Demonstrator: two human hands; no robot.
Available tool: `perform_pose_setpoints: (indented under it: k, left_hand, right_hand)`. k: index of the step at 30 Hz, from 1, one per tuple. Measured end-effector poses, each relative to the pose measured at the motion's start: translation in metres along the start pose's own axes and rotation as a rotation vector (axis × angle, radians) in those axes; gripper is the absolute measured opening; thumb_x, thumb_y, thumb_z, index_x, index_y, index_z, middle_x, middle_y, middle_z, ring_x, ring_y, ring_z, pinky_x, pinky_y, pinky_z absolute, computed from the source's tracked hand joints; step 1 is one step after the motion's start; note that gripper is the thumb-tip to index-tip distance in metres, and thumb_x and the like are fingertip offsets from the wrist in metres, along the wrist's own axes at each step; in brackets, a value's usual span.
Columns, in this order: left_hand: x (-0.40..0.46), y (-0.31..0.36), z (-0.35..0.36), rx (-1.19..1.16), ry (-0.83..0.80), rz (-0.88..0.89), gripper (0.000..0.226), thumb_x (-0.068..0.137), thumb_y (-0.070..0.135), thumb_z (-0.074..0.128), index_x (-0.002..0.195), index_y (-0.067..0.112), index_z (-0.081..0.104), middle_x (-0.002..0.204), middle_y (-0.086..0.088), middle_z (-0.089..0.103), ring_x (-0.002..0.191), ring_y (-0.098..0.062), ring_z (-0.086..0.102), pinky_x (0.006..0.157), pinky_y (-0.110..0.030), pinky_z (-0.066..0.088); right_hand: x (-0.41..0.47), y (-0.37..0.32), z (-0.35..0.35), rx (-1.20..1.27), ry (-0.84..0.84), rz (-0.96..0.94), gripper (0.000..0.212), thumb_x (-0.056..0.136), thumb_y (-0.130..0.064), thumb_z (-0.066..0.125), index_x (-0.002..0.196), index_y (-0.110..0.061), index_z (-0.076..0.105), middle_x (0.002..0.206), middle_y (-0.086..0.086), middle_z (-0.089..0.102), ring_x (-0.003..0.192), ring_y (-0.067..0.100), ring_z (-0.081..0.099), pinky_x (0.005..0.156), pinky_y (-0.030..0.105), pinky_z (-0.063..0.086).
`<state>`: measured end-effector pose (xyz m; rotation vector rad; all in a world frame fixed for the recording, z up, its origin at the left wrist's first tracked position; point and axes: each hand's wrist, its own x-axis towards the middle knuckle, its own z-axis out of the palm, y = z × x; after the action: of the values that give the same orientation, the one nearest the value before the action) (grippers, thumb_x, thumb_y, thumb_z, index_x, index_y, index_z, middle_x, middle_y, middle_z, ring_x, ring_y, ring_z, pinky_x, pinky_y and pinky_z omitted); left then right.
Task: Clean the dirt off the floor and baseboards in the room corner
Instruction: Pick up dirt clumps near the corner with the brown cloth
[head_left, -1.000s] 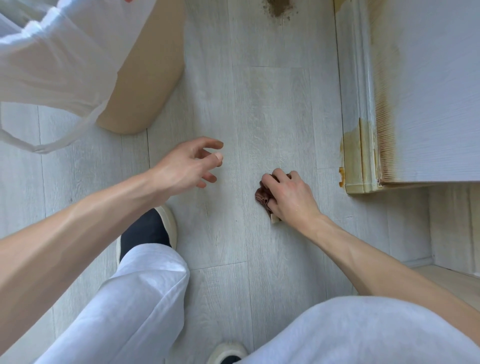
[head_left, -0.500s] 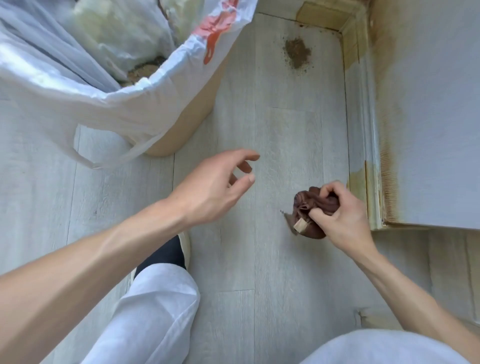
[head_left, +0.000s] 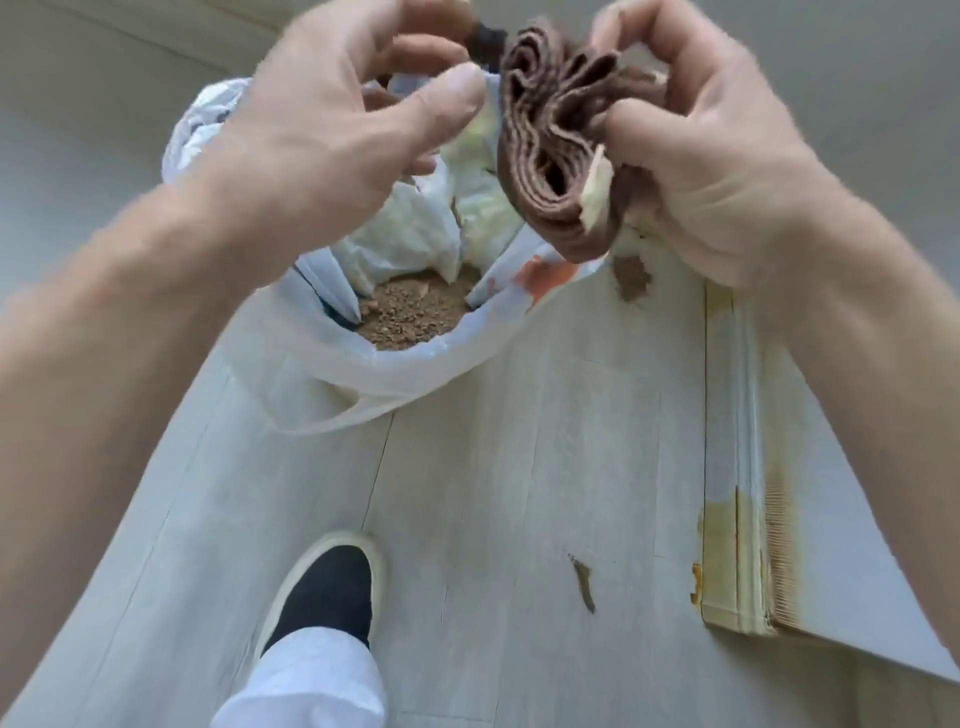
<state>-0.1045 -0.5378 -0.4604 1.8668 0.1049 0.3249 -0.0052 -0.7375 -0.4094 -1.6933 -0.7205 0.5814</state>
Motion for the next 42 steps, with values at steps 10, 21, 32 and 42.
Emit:
perform_pose_setpoints:
  k: [10,21,32,42]
  left_hand:
    - [0.018,-0.015,-0.019,0.061,-0.011,-0.144,0.033,0.091,0.044,0.076,0.120,0.030,0.068,0.108,-0.003,0.075,0.084,-0.014,0.074,0.074,-0.048,0.063]
    - [0.021,-0.016,-0.019,0.114,0.104,-0.200,0.032,0.086,0.044,0.080,0.114,0.030,0.072,0.095,-0.006,0.072,0.071,-0.019,0.069,0.070,-0.048,0.062]
    - [-0.039,0.007,0.027,0.759,-0.203,0.106,0.073,0.088,0.024,0.030,0.160,0.015,0.030,0.170,-0.002,0.022,0.150,-0.024,0.037,0.118,-0.045,0.038]
    - [-0.046,0.015,0.035,0.862,-0.287,-0.112,0.068,0.087,0.035,0.019,0.146,0.019,0.049,0.152,-0.011,0.050,0.130,-0.038,0.055,0.103,-0.051,0.050]
  right_hand:
    - [0.056,0.020,0.026,0.424,-0.126,0.293,0.033,0.094,-0.009,0.047,0.124,-0.006,0.060,0.118,0.022,0.067,0.103,0.036,0.066,0.101,0.052,0.054]
    - [0.059,0.022,0.020,0.232,-0.220,0.412,0.038,0.106,-0.005,0.042,0.140,0.002,0.055,0.134,0.023,0.065,0.124,0.032,0.065,0.102,0.039,0.055]
    - [0.054,0.011,0.029,-0.015,0.184,0.285,0.011,0.096,0.000,0.061,0.096,0.005,0.071,0.088,0.019,0.072,0.081,0.029,0.073,0.082,0.039,0.061]
    - [0.051,0.015,0.035,-0.194,0.320,0.246,0.016,0.090,-0.006,0.063,0.089,-0.003,0.078,0.091,0.021,0.077,0.084,0.035,0.077,0.077,0.058,0.062]
